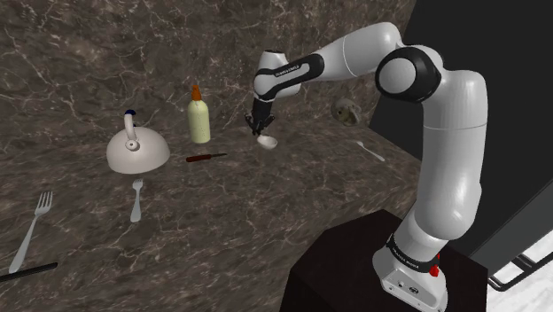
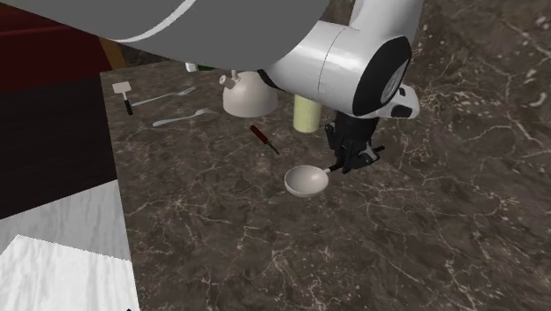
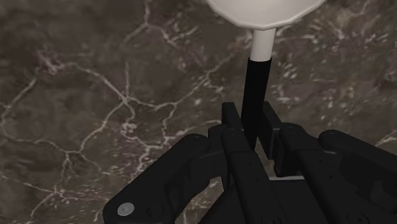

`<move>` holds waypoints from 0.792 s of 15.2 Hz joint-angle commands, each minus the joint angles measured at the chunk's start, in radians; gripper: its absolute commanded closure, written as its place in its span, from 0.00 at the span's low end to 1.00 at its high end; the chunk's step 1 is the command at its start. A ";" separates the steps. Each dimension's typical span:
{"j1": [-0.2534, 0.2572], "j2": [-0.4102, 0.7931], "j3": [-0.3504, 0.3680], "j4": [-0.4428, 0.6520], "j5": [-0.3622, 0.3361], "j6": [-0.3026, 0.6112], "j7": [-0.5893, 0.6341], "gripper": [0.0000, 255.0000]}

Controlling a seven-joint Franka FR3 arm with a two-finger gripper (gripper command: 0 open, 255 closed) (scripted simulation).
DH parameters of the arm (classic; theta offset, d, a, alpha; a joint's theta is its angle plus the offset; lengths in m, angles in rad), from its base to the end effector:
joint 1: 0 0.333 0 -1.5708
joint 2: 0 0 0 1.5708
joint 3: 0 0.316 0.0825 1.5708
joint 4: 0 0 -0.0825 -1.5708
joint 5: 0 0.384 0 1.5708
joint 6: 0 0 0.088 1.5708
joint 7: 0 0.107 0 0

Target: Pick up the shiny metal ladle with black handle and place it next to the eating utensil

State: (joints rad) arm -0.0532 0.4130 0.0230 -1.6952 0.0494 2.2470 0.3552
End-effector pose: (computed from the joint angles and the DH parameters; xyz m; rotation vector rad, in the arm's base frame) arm 0.6762 -0.0207 0.3699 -2.9977 0.6330 -0.1978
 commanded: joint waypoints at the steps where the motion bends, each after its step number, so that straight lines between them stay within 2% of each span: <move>1: -0.001 -0.010 0.000 0.014 0.000 -0.024 0.000 1.00; 12: -0.001 -0.055 -0.001 0.097 -0.003 -0.153 0.006 1.00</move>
State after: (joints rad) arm -0.0549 0.3620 0.0216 -1.6071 0.0469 2.1079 0.3599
